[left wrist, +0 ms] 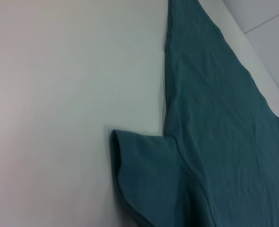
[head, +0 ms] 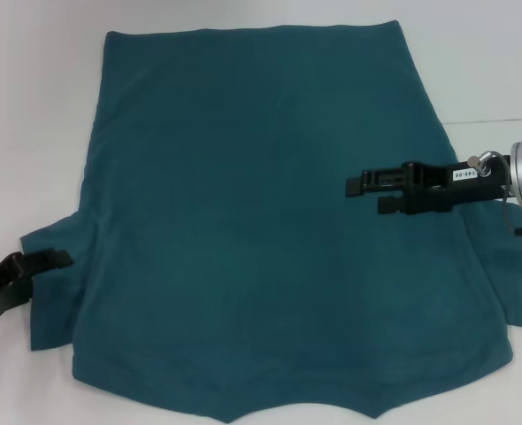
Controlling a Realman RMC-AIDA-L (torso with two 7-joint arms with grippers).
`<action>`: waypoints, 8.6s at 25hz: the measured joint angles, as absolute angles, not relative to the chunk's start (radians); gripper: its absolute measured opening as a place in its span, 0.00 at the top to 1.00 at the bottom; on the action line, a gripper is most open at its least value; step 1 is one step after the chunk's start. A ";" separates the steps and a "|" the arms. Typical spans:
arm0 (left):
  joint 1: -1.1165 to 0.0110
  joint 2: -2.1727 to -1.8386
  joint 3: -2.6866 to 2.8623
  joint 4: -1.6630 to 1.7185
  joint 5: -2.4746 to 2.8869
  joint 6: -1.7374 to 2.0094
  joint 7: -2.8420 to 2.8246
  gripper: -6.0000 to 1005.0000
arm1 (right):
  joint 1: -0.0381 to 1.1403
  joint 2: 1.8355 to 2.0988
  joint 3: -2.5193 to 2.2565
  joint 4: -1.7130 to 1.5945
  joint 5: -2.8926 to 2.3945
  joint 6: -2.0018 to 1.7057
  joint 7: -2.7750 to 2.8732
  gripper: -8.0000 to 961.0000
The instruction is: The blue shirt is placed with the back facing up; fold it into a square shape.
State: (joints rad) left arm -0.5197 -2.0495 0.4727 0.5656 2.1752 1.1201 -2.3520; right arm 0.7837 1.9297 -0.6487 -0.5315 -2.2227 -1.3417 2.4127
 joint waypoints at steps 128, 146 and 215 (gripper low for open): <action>-0.793 -2.118 0.714 0.910 2.520 1.343 -2.655 0.41 | 0.777 1.936 -0.655 -0.540 -2.224 -1.355 2.385 0.05; -0.566 -2.094 0.593 0.772 2.187 1.598 -2.399 0.37 | 0.733 1.919 -0.627 -0.580 -2.221 -1.368 2.285 0.05; -0.544 -2.114 0.541 0.698 2.135 1.444 -2.134 0.37 | 0.578 1.886 -0.615 -0.572 -2.373 -1.086 2.465 0.05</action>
State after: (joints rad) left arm -0.5438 -2.1138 0.5414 0.6982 2.1353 1.4437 -2.1338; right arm 0.5777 1.8857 -0.6146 -0.5721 -2.3727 -1.0862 2.4647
